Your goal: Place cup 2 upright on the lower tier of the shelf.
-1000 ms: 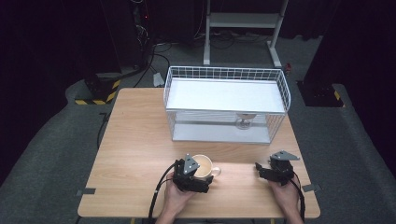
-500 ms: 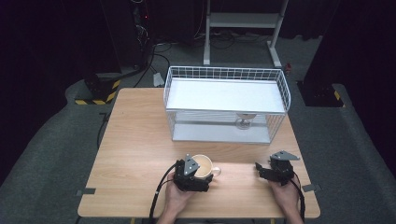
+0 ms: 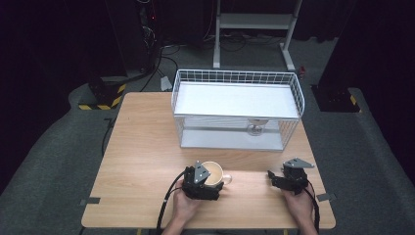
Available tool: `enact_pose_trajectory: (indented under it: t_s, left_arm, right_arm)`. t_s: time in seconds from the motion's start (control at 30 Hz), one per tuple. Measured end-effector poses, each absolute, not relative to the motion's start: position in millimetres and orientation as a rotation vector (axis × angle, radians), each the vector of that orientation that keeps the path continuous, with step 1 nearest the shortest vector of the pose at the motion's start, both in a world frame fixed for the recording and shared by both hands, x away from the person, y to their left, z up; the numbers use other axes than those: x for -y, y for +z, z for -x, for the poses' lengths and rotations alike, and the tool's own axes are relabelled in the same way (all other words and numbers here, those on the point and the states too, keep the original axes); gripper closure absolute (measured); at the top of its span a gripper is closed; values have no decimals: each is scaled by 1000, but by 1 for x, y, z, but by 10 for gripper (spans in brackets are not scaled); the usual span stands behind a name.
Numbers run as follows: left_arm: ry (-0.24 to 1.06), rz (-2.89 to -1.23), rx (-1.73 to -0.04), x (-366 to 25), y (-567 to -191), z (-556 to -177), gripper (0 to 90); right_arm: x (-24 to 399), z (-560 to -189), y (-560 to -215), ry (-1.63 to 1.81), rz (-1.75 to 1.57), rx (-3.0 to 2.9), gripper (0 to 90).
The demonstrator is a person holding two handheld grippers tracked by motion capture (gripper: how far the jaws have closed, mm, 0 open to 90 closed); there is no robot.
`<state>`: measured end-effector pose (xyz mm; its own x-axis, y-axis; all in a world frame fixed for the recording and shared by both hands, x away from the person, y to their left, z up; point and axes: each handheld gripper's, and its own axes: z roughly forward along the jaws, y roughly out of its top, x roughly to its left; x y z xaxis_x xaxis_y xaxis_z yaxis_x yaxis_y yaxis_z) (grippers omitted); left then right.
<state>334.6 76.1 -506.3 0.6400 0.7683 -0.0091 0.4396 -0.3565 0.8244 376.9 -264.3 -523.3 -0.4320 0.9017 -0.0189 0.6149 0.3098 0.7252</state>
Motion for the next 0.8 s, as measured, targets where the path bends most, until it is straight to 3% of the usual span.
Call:
enact_pose_trajectory:
  t_s: [0.8]
  left_arm:
    - [459,-1978,-946,-87,-490,-339,89]
  right_arm:
    - [264,-377,-523,911,-1347,-2158,290]
